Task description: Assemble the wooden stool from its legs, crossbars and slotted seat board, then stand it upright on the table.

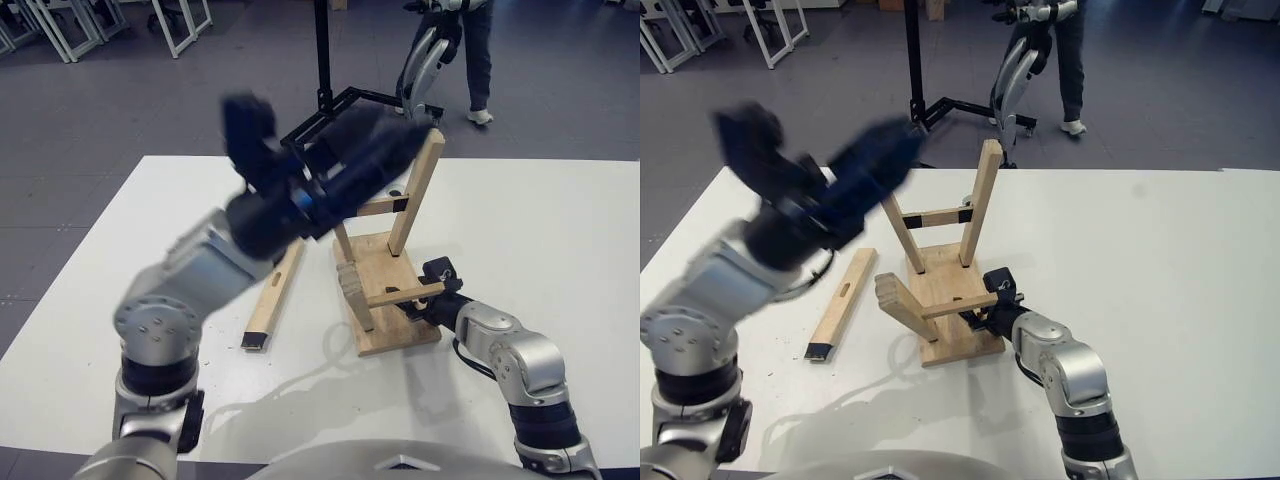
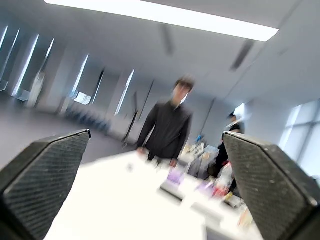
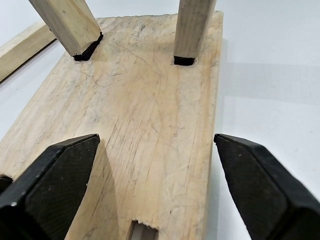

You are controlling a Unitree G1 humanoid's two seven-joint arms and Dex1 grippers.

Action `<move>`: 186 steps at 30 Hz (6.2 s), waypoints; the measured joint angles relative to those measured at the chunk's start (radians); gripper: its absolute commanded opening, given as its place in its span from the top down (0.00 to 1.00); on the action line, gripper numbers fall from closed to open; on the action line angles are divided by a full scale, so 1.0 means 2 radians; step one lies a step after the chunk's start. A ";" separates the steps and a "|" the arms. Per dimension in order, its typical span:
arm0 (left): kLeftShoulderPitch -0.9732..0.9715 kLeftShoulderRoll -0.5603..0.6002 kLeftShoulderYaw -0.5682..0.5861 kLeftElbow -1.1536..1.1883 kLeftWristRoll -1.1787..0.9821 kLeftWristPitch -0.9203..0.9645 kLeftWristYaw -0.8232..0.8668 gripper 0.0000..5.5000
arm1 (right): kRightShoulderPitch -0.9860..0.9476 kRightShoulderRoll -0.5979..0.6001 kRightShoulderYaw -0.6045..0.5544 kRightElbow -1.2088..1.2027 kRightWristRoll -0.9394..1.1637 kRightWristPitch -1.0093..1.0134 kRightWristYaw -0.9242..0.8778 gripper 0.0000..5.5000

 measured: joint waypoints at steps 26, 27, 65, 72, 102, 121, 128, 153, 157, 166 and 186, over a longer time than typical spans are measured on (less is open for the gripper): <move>0.307 0.082 0.034 0.110 0.415 0.052 -0.060 0.11 | 0.096 -0.246 -0.101 0.011 -0.014 -0.036 0.150 0.23; 0.311 0.087 0.026 0.109 0.426 0.062 -0.063 0.11 | 0.094 -0.240 -0.094 0.007 -0.015 -0.038 0.147 0.23; 0.340 0.056 0.015 0.264 0.587 -0.019 -0.181 0.62 | -0.251 -0.051 -0.313 0.008 0.230 0.113 0.070 0.23; 0.096 0.063 0.139 0.248 0.321 0.067 -0.305 0.62 | -0.330 -0.016 -0.316 0.131 0.379 0.159 0.100 0.23; 0.013 0.007 0.036 0.256 0.210 0.191 -0.400 0.62 | -0.394 -0.013 -0.194 0.176 0.501 0.150 0.154 0.34; 0.018 0.010 0.028 0.249 0.241 0.196 -0.433 0.47 | -0.399 -0.108 -0.151 0.187 0.477 0.172 0.245 0.63; 0.021 0.013 0.048 0.251 0.241 0.197 -0.411 0.22 | -0.393 -0.106 -0.152 0.192 0.465 0.157 0.256 0.63; 0.034 0.290 0.109 -0.037 0.046 0.272 -0.111 0.10 | -0.102 -0.264 -0.118 0.038 0.270 0.002 0.353 0.63; 0.038 0.329 0.098 -0.058 0.045 0.272 -0.143 0.10 | -0.097 -0.259 -0.112 0.023 0.271 0.003 0.352 0.63; 0.115 0.470 -0.007 -0.076 0.348 0.242 -0.260 0.10 | -0.071 -0.237 -0.101 -0.024 0.290 0.014 0.331 0.63; 0.298 0.419 -0.102 -0.041 0.515 0.195 -0.321 0.10 | -0.051 -0.178 -0.069 -0.016 0.247 -0.076 0.292 0.63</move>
